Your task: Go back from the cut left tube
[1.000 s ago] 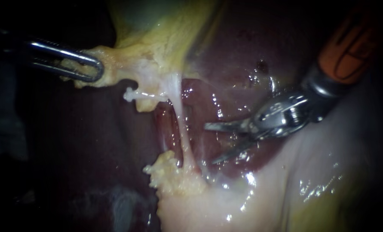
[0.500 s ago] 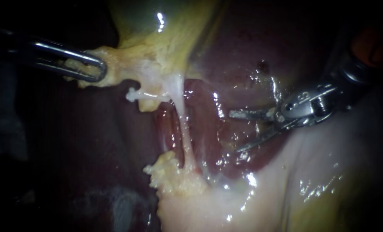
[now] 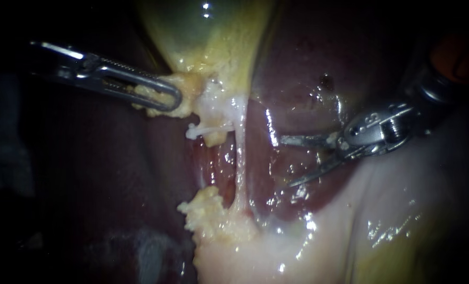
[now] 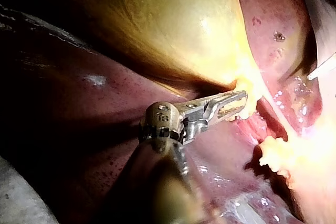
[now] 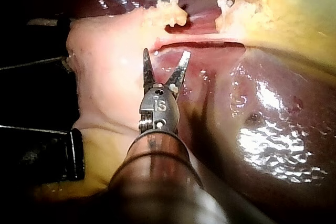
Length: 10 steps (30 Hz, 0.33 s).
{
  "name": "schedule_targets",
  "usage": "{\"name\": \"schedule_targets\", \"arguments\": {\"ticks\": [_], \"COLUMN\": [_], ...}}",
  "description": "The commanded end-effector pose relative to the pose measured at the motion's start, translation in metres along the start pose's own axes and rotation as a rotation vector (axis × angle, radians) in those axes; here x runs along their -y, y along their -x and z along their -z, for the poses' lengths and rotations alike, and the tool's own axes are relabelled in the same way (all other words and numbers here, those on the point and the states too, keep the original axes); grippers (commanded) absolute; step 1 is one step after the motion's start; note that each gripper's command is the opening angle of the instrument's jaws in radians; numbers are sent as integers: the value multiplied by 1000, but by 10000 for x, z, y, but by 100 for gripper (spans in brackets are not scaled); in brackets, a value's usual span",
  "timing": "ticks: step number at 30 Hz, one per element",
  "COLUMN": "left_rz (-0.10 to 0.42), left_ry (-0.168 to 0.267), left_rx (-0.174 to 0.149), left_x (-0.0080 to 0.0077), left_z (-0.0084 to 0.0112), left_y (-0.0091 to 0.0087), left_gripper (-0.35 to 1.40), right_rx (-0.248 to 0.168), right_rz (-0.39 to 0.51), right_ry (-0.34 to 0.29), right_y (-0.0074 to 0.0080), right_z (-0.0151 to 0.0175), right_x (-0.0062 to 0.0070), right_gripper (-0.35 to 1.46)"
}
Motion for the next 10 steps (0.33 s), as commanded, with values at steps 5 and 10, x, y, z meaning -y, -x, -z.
{"name": "schedule_targets", "arguments": {"ticks": [5, 10], "left_rz": [1, 1], "left_ry": [-1, 0], "left_rx": [0, 1], "left_x": [0, 0], "left_z": [1, 2], "left_y": [0, -1], "left_gripper": [-35, -35], "right_rx": [0, 0], "right_rz": [0, 0], "right_ry": [0, 0], "right_y": [0, 0], "right_z": [0, 0], "right_x": [0, 0], "right_gripper": [144, 144]}}
